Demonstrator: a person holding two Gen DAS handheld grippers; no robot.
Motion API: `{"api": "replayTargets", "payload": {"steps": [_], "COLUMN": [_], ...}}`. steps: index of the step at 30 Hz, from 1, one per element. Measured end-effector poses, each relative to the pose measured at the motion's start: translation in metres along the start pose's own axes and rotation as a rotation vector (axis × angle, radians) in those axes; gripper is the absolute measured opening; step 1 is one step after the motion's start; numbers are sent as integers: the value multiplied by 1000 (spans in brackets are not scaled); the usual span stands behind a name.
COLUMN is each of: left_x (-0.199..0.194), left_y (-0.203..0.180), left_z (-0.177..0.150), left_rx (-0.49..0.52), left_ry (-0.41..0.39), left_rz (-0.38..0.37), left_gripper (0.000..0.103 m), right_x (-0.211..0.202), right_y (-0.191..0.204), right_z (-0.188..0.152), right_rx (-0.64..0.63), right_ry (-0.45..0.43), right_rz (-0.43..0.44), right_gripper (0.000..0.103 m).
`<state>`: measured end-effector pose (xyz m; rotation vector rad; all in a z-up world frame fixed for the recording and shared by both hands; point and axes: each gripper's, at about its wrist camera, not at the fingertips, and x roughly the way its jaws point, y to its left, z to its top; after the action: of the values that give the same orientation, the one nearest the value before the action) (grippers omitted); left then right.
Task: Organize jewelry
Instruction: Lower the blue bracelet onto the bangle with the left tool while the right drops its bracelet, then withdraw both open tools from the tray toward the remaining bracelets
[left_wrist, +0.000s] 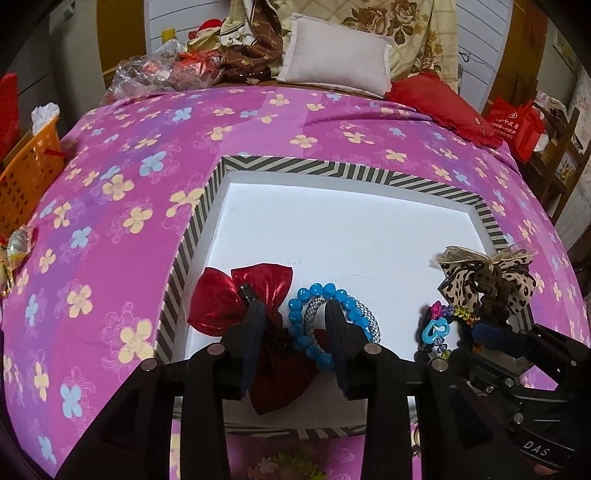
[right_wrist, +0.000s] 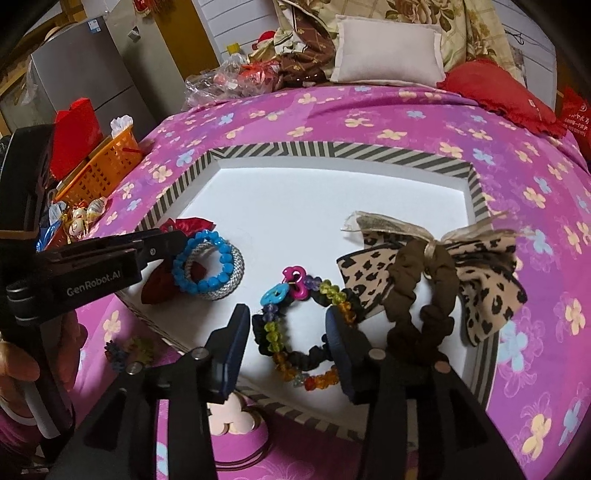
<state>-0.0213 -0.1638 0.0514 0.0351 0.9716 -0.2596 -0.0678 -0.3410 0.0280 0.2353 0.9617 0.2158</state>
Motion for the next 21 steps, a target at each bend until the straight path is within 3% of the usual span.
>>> {"api": "replayTargets", "payload": {"steps": [4,8,21], "left_x": [-9,-18,-42], "left_y": [1,3,6], "left_z": [1,3,-3], "left_rx": [-6,-17,-30], "left_ry": [-21,-45,-92], "left_rz": [14,13,25], "left_gripper": [20,26,27], "right_x": [-9,-16,-37], "right_y": [3,6,10], "right_z": [-1,-1,-9], "right_rx": [3,-2,4], "right_ry": [-22,-33,-65], "right_rz": [4,2,-12], "right_gripper": [56,57,64]}}
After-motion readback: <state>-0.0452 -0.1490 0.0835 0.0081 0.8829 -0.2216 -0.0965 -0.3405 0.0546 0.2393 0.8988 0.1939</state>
